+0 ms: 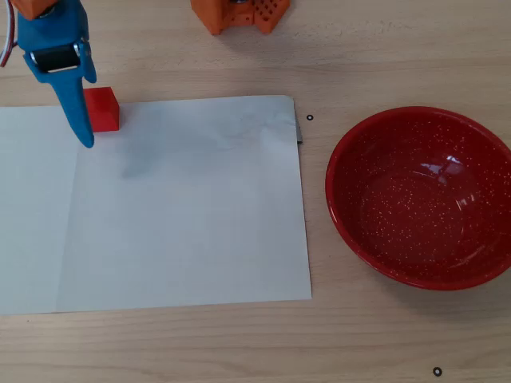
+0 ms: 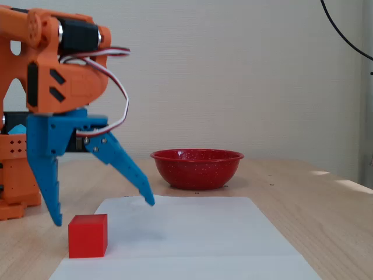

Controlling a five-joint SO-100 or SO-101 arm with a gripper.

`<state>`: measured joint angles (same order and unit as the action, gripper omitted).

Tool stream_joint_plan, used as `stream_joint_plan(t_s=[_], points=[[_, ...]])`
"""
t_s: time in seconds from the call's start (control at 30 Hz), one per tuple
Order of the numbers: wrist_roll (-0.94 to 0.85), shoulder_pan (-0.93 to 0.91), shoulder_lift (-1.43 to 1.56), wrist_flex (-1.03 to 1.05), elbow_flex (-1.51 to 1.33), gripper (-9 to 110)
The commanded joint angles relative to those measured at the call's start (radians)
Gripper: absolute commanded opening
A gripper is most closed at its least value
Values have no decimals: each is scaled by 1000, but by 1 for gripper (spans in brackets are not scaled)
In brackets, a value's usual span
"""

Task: Grasp the red cube and put it in the red bowl

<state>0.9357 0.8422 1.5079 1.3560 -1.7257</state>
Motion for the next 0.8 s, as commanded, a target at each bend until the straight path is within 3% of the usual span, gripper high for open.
stream_joint_plan(t_s=[0.0, 0.77], points=[[-20, 18, 57, -29, 38, 53], [-55, -9, 26, -242, -89, 49]])
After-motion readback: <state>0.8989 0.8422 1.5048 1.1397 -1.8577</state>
